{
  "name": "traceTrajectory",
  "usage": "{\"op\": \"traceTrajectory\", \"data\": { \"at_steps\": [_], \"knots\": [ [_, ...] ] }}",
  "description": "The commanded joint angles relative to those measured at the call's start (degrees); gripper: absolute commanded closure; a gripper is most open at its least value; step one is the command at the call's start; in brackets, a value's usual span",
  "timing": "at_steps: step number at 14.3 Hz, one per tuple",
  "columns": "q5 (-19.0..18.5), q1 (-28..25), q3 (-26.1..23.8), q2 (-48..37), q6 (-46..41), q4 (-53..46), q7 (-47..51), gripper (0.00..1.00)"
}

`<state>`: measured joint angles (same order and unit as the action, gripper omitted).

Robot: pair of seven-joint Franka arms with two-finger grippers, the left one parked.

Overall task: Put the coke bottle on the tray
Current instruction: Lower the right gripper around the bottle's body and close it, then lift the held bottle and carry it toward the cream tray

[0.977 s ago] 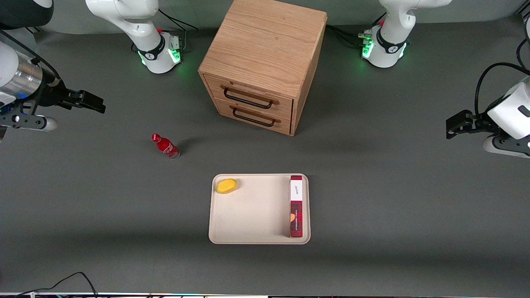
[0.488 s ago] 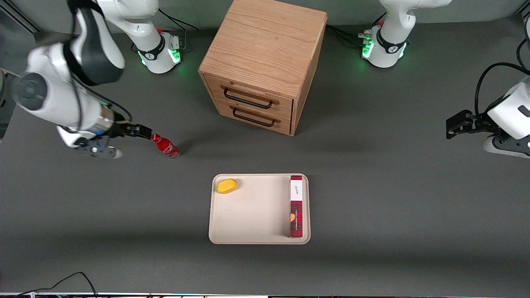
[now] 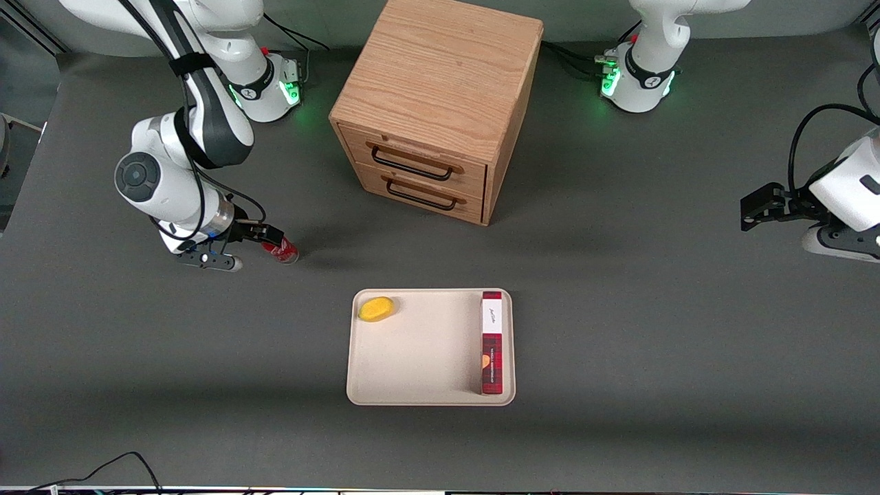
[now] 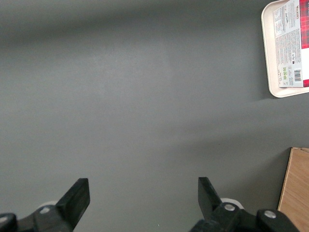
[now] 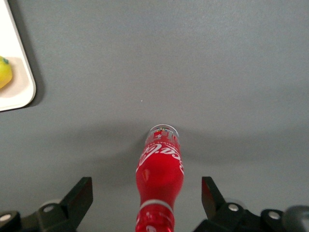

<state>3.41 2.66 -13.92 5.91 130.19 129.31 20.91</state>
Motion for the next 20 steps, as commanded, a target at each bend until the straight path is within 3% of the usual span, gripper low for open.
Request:
{"op": "traceTrajectory", "data": {
  "at_steps": [1,2,4,5,7,8,14,20],
  "knots": [
    [0.19,-0.73,0.04,-0.45,1.38,1.72,2.2,0.0],
    [0.19,-0.73,0.04,-0.89,1.38,2.52,2.2,0.0],
    [0.02,-0.82,-0.14,-1.68,1.38,3.49,2.2,0.16],
    [-1.03,-0.82,-0.75,-1.86,1.38,3.66,2.2,0.33],
    [-3.67,-0.73,-1.19,-1.95,1.29,3.67,2.2,0.91],
    [-3.68,-0.73,-1.2,-1.95,1.21,3.67,2.2,1.0],
    [-4.72,-0.64,-1.2,-3.88,-2.9,1.48,0.54,1.0],
    [-4.21,0.15,2.58,-4.68,-32.24,-22.57,-11.76,1.0]
  ]
}}
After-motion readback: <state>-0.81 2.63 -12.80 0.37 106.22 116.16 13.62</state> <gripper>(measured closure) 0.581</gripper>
